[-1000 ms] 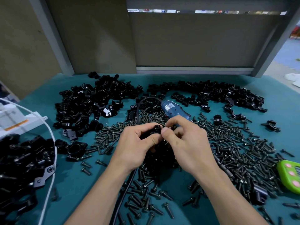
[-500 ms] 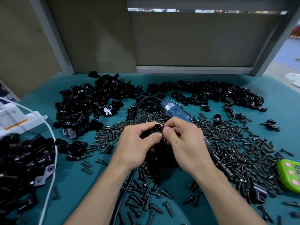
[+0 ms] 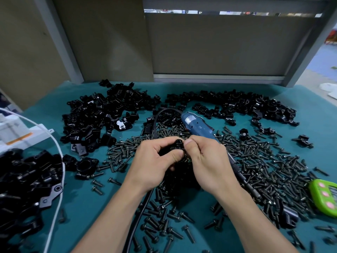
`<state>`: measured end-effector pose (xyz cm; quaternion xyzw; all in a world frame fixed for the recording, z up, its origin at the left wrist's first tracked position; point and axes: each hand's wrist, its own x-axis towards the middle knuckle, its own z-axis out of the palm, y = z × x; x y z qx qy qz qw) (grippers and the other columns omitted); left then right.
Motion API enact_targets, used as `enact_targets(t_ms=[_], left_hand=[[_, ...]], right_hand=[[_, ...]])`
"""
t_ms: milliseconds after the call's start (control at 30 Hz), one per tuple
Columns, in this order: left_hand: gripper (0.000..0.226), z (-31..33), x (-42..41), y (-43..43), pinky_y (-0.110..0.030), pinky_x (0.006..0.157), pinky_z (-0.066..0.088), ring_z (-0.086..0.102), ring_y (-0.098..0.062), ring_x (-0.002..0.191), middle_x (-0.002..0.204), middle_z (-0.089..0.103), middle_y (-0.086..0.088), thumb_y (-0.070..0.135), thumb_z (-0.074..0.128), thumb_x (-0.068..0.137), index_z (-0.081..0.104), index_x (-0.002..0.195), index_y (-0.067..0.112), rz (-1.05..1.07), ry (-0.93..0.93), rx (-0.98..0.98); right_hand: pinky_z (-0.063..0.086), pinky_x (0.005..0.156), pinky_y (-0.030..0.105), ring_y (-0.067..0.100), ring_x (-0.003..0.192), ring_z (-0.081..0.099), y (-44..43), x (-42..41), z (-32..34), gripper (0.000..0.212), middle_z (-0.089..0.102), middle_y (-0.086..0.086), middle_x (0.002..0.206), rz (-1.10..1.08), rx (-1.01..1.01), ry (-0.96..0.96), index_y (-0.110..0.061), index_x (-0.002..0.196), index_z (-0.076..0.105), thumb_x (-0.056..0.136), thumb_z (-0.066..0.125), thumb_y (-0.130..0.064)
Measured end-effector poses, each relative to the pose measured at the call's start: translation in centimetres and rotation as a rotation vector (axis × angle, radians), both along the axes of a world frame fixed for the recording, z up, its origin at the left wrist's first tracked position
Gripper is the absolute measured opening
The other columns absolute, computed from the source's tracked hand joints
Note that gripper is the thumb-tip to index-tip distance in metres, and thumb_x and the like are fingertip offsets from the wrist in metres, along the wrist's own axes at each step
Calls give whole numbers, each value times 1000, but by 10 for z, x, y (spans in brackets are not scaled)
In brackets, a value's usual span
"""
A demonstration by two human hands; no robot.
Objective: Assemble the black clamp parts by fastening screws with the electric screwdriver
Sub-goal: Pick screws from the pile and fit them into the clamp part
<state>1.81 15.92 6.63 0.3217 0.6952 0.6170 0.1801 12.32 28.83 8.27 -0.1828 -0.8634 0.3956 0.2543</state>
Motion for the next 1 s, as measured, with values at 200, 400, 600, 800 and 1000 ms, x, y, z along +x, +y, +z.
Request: enact_targets(t_ms=[200, 400, 600, 800, 1000], left_hand=[[34, -1, 1, -1, -35, 64, 59, 66, -16, 61, 87, 80, 0, 12, 78, 92, 76, 126, 17, -11, -21, -39], [27, 1, 1, 2, -37, 63, 61, 71, -27, 66, 87, 81, -3, 11, 77, 92, 81, 107, 34, -22, -41, 30], [31, 0, 0, 2, -24, 53, 54, 60, -11, 54, 73, 76, -1, 3, 74, 92, 82, 100, 32, -26, -131, 105], [32, 1, -5, -4, -29, 57, 57, 65, -14, 62, 84, 80, -3, 7, 75, 93, 82, 100, 37, -29, -49, 48], [25, -3, -7, -3, -29, 56, 56, 62, -15, 59, 84, 80, -4, 11, 77, 92, 80, 114, 22, -23, -70, 19]], right_hand=[[40, 55, 28, 13, 59, 50, -5, 3, -2, 26, 59, 0, 63, 26, -43, 11, -28, 79, 56, 103, 56, -21], [45, 54, 27, 6, 55, 51, 1, 4, 7, 17, 66, -5, 65, 72, -136, 42, -27, 82, 65, 99, 64, -24], [45, 58, 26, 9, 63, 53, -4, 0, 4, 20, 63, -11, 70, 16, -39, -1, -31, 83, 60, 101, 62, -22], [42, 51, 20, 4, 55, 52, -11, -3, 2, 23, 63, -2, 63, 9, -82, -50, -32, 82, 57, 104, 55, -27], [44, 55, 33, 16, 56, 55, 0, 4, 5, 21, 65, -3, 66, 55, -47, -39, -31, 80, 62, 101, 62, -30]])
